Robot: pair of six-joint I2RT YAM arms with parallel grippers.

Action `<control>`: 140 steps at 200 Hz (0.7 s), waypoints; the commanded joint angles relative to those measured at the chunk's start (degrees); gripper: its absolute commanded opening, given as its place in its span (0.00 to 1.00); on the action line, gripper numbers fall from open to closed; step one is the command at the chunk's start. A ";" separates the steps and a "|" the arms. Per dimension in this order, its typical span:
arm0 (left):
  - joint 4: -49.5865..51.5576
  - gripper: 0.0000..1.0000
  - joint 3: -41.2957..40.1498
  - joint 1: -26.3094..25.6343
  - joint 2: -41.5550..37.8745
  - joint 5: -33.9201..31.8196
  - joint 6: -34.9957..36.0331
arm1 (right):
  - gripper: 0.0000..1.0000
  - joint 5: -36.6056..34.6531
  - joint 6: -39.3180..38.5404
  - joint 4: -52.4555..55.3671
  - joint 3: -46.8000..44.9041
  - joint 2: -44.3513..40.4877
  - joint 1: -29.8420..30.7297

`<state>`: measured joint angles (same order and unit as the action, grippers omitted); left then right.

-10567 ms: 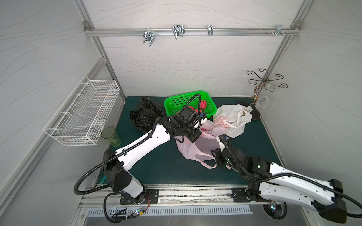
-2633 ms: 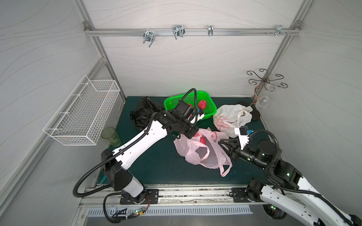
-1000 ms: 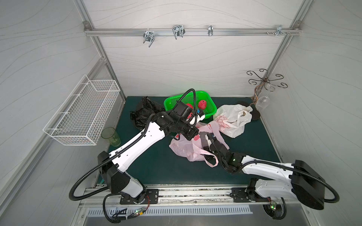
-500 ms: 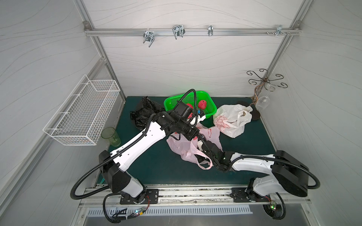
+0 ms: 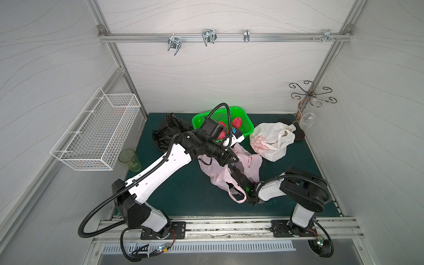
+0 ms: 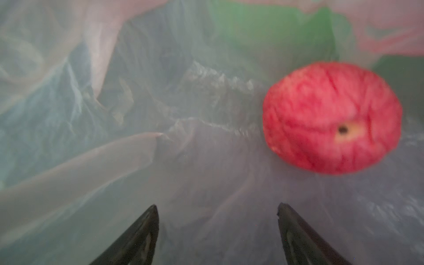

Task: Untie the knot of a plastic bag & take out the apple
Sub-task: Pick up the apple from the plastic bag.

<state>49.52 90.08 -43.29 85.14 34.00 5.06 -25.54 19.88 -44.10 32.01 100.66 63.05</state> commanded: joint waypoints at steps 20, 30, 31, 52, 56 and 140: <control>-0.14 0.00 1.78 -0.25 -0.63 4.39 2.61 | 0.97 -13.15 -5.72 -3.10 2.78 -0.31 1.45; 0.27 0.00 1.94 -0.23 -0.38 4.49 2.76 | 0.99 -15.41 -6.49 -3.69 2.71 -0.33 1.38; 0.29 0.00 1.94 -0.23 -0.36 4.54 2.76 | 0.99 -15.59 -6.59 -3.75 2.75 -0.31 1.38; 0.87 0.00 2.27 -0.26 0.19 4.85 3.07 | 0.99 -17.57 -8.60 -4.86 2.56 -0.29 0.87; 0.85 0.00 2.29 -0.25 0.20 4.85 2.95 | 0.99 -17.61 -8.71 -4.86 2.47 -0.31 0.65; 1.64 0.00 3.03 -0.22 2.91 -1.58 1.59 | 0.99 -23.28 -5.06 4.41 -0.24 -10.13 -2.40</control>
<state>50.52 90.45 -43.29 86.46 36.25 6.26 -44.10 13.98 -43.38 31.18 95.48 60.84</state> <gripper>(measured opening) 0.043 0.989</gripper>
